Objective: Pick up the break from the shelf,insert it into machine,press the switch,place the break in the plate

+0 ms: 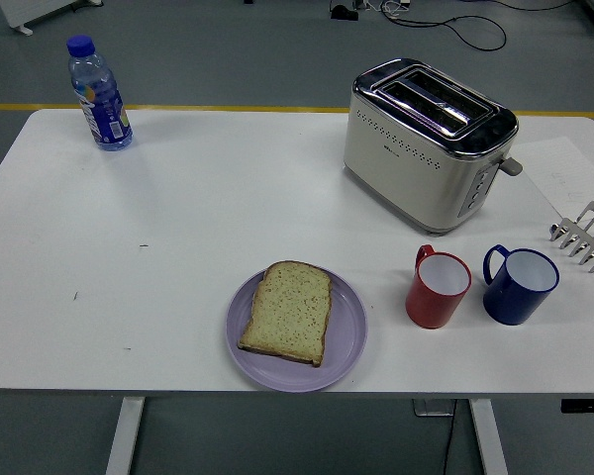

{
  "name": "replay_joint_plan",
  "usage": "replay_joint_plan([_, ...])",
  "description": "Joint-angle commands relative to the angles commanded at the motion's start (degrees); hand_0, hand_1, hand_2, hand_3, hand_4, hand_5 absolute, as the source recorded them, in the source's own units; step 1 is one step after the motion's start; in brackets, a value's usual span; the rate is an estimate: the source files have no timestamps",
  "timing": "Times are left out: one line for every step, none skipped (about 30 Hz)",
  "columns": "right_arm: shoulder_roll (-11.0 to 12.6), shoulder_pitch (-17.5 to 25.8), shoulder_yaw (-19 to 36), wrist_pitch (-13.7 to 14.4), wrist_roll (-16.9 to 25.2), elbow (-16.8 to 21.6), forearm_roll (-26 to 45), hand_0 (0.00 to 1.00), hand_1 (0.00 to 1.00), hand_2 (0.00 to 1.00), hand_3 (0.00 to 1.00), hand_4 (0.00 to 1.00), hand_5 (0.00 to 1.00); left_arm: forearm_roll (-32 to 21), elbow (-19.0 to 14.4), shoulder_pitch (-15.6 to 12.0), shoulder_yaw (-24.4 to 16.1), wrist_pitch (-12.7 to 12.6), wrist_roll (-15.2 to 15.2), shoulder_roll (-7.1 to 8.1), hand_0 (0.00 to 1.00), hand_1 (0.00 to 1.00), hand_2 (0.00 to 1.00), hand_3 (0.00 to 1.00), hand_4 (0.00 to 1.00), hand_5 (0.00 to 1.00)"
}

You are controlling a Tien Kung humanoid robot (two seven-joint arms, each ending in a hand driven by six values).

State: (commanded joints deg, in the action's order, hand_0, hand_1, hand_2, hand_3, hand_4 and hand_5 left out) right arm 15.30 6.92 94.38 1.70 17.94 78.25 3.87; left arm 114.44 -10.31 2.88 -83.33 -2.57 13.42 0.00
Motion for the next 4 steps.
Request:
replay_joint_plan([0.01,-0.06,0.02,0.00,0.01,0.02,-0.03,0.745,0.713,0.719,0.640,0.545,0.217,-0.17,0.00,0.08,0.16,-0.01,-0.01,0.00,0.607,0.469,0.468,0.549,0.286,0.925])
replay_joint_plan([0.01,-0.09,0.01,0.00,0.03,0.03,-0.04,0.745,0.713,0.719,0.640,0.545,0.217,-0.30,0.00,0.11,0.24,-0.03,-0.02,0.00,0.607,0.469,0.468,0.549,0.286,0.925])
replay_joint_plan([0.02,-0.11,0.01,0.00,0.04,0.03,-0.05,0.745,0.713,0.719,0.640,0.545,0.217,-0.41,0.00,0.14,0.30,-0.04,-0.03,0.00,0.607,0.469,0.468,0.549,0.286,0.925])
replay_joint_plan([0.01,-0.12,-0.01,-0.02,0.07,0.04,-0.02,0.745,0.713,0.719,0.640,0.545,0.217,-0.43,0.00,0.15,0.24,-0.07,-0.02,0.00,0.607,0.469,0.468,0.549,0.286,0.925])
